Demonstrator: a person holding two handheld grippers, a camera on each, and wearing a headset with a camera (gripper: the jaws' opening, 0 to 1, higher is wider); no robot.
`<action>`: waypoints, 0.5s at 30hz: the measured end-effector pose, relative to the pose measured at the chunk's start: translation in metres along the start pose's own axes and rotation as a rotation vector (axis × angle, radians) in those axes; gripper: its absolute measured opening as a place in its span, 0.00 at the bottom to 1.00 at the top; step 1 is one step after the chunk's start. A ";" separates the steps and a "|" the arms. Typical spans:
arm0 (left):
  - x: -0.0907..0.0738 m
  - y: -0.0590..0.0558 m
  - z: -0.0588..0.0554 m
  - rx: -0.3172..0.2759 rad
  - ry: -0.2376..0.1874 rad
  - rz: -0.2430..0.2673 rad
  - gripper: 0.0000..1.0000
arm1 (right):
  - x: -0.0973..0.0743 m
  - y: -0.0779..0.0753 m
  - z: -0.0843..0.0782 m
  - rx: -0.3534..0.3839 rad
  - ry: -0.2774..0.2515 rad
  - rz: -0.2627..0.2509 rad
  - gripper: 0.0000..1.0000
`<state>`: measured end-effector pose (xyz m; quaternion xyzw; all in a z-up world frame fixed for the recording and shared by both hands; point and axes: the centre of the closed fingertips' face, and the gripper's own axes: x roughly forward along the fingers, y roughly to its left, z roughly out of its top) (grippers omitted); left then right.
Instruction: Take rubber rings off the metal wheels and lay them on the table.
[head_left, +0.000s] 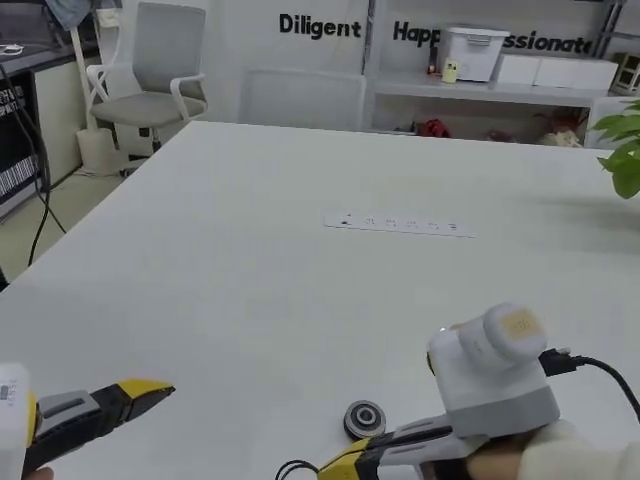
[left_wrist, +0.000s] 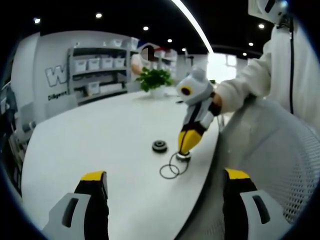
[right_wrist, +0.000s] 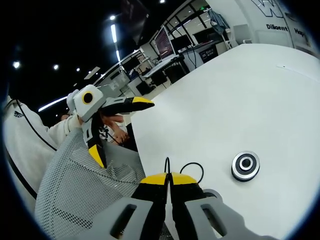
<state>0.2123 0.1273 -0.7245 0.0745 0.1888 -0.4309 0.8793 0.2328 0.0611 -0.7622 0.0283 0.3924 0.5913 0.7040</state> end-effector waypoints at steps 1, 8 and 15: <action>0.000 0.000 0.000 -0.001 0.000 0.001 0.97 | 0.001 0.000 0.000 0.001 0.000 0.001 0.00; -0.002 0.001 0.001 -0.001 -0.002 0.004 0.97 | 0.009 -0.001 -0.004 -0.001 0.018 0.002 0.00; -0.002 0.001 -0.001 -0.006 0.003 0.007 0.97 | 0.011 -0.008 -0.010 0.000 0.041 -0.010 0.00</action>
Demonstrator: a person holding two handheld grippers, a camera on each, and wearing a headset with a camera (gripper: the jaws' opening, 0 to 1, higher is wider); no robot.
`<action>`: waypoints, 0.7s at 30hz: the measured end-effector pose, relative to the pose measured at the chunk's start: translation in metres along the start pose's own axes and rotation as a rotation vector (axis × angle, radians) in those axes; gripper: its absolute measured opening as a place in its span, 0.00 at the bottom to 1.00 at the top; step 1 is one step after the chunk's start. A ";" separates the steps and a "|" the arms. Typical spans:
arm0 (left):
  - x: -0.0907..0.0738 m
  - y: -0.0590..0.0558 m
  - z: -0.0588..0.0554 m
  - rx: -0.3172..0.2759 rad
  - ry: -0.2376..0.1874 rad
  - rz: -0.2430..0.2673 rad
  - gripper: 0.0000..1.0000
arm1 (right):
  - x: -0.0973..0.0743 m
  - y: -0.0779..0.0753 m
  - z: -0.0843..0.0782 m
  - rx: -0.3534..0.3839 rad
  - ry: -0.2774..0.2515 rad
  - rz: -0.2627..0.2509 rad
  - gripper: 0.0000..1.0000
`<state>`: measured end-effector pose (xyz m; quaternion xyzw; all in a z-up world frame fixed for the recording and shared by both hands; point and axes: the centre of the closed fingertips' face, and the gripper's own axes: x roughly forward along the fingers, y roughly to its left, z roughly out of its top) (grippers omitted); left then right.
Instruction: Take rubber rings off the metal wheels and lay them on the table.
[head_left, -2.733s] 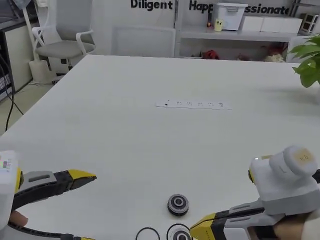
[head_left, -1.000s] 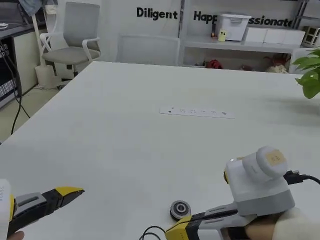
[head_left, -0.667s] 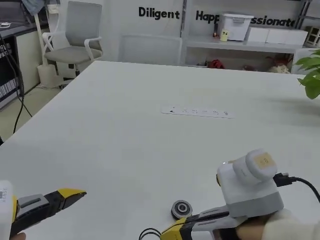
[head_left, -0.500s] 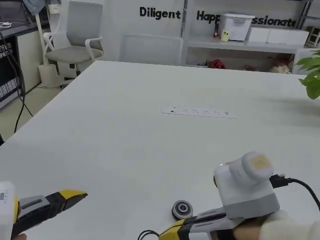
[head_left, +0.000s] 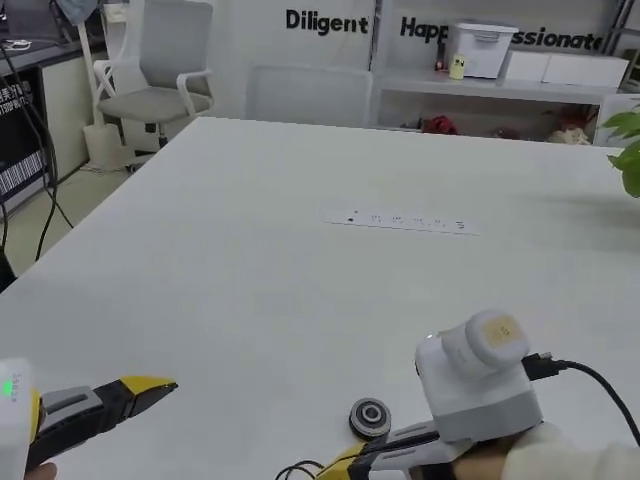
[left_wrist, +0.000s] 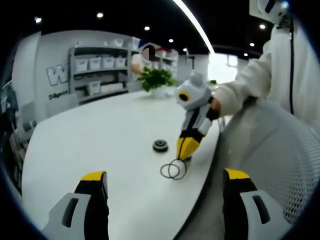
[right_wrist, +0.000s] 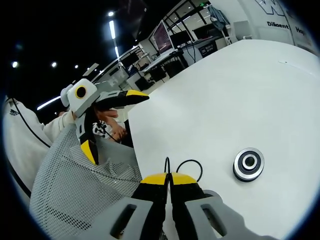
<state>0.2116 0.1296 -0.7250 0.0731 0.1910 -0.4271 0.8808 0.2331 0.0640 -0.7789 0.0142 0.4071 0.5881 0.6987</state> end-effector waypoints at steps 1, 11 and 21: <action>0.000 0.000 0.000 0.000 0.001 0.000 0.97 | 0.000 -0.002 -0.001 0.003 0.002 -0.003 0.00; -0.001 0.001 -0.004 -0.001 0.018 0.002 0.97 | 0.004 -0.011 -0.004 0.037 -0.002 -0.023 0.00; -0.001 0.003 -0.005 -0.003 0.017 0.008 0.96 | 0.008 -0.016 -0.009 0.030 0.009 -0.044 0.00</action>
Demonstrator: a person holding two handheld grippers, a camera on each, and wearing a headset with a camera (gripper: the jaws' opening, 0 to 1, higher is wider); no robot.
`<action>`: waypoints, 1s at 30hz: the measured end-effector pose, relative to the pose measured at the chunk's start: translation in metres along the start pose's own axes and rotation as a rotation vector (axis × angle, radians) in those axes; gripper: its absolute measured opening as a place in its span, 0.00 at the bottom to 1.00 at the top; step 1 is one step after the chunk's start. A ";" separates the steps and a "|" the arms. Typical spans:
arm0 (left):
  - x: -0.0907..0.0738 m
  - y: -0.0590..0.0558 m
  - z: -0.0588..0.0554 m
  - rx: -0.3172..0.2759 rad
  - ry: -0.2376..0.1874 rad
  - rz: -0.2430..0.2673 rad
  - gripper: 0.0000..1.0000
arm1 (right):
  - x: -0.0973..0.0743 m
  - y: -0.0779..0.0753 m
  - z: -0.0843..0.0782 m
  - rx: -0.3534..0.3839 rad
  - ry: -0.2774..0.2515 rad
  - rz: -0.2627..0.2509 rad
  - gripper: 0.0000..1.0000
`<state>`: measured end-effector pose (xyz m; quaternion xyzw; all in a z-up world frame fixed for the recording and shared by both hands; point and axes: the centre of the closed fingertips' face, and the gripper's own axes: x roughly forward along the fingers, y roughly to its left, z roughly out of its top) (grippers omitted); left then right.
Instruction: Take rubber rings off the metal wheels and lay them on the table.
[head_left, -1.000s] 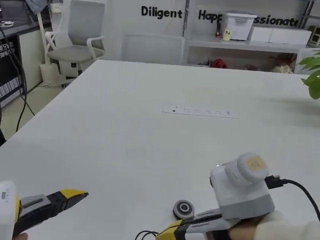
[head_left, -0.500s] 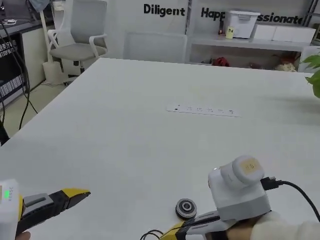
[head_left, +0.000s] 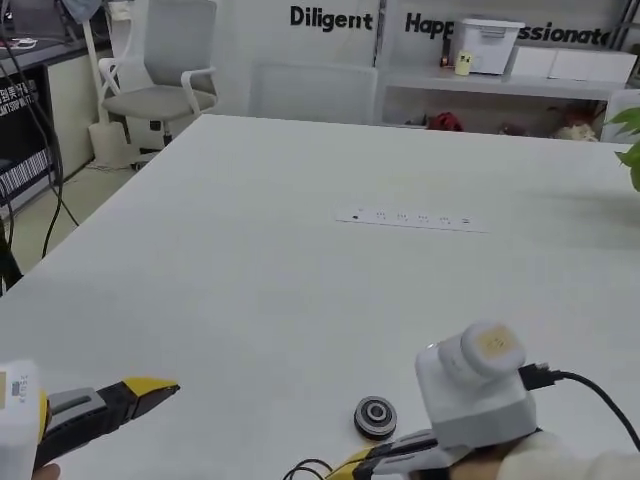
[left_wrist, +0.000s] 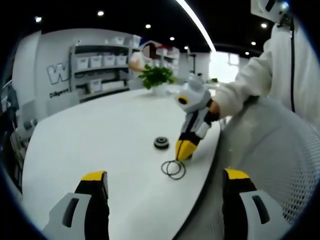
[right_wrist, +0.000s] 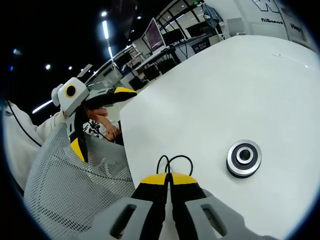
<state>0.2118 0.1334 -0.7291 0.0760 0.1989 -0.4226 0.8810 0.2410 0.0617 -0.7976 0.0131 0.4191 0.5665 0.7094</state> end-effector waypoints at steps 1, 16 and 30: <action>0.000 0.000 0.000 0.000 0.000 0.000 0.96 | 0.000 0.000 0.000 0.000 -0.001 0.000 0.00; -0.001 0.001 -0.003 -0.003 0.011 0.006 0.96 | -0.002 -0.001 0.001 -0.017 -0.009 -0.003 0.05; -0.001 0.002 -0.002 0.005 0.019 0.006 0.95 | -0.018 -0.008 0.007 -0.020 -0.028 -0.030 0.11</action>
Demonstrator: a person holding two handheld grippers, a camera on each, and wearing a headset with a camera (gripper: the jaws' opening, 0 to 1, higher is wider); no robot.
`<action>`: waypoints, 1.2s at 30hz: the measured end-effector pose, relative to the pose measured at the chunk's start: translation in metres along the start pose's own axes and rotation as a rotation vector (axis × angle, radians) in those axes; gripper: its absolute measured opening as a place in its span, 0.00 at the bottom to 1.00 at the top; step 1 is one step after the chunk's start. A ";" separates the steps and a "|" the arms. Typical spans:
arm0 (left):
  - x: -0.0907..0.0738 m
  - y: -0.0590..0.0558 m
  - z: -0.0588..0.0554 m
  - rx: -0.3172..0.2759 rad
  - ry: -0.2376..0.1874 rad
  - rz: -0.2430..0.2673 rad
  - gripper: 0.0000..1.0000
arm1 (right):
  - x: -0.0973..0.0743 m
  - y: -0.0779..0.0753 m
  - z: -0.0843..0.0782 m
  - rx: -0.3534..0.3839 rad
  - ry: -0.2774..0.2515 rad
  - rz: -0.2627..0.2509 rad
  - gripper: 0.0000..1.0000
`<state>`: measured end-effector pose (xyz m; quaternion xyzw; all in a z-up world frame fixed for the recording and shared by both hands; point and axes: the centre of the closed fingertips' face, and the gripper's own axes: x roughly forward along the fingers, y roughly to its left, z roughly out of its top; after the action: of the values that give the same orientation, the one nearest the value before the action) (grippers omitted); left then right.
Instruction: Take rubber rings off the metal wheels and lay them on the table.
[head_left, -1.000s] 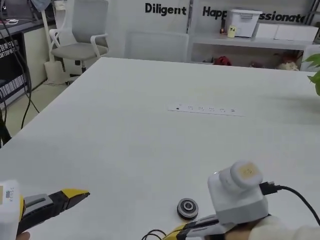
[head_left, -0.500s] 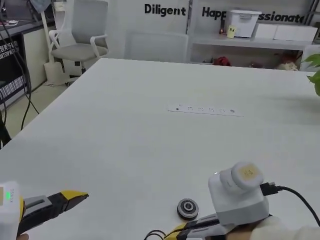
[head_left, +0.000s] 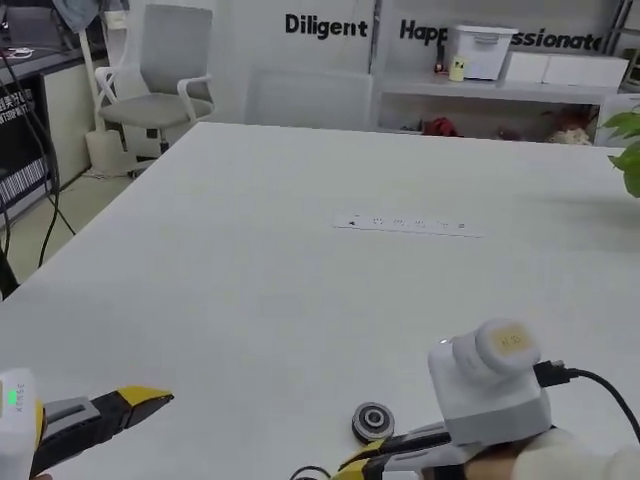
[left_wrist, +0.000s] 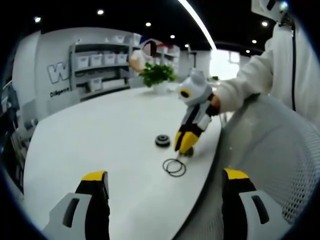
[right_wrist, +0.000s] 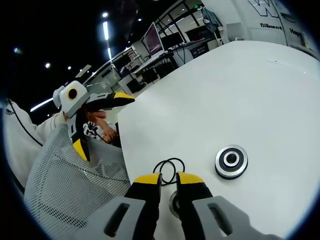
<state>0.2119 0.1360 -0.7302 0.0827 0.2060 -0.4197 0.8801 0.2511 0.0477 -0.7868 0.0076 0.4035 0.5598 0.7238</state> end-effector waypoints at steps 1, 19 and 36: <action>0.000 0.000 0.001 0.000 -0.002 0.000 0.95 | -0.001 0.000 -0.001 -0.001 0.002 -0.001 0.11; -0.003 -0.004 0.005 0.013 -0.005 -0.001 0.95 | -0.045 -0.011 -0.008 -0.065 0.015 -0.052 0.16; 0.000 -0.002 0.016 0.034 -0.003 -0.017 0.93 | -0.085 -0.029 -0.001 -0.105 -0.030 -0.119 0.19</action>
<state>0.2144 0.1297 -0.7156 0.0955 0.1983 -0.4309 0.8752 0.2697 -0.0325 -0.7520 -0.0460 0.3625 0.5361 0.7609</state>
